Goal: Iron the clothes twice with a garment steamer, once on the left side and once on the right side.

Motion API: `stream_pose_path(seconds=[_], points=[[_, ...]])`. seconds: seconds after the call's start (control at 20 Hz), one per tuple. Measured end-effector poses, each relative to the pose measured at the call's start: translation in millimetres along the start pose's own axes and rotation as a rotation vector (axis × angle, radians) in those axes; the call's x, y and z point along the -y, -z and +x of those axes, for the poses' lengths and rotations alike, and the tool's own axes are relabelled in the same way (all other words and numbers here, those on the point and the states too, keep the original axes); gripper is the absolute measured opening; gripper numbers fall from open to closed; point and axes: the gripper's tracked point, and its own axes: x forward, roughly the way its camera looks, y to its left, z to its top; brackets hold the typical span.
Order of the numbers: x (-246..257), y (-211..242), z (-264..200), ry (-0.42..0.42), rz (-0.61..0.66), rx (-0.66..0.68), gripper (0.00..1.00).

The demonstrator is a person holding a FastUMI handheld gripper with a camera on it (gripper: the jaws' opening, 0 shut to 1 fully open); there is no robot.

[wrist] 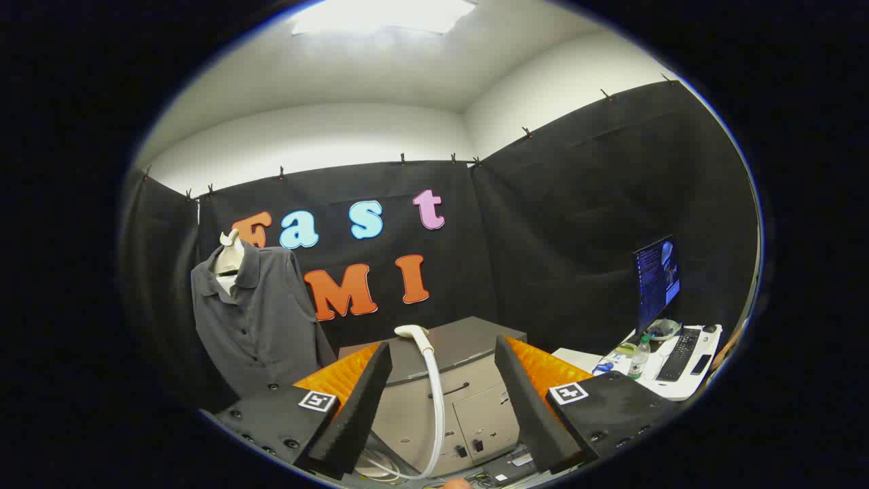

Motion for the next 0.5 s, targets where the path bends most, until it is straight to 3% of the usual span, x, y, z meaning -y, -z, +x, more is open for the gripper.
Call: stream_pose_path(seconds=[0.25,0.5], points=[[-13.4,-14.5,4.9,-0.045,-0.040,0.010,0.98],[-22.6,6.0,15.8,-0.047,-0.048,-0.026,0.98]])
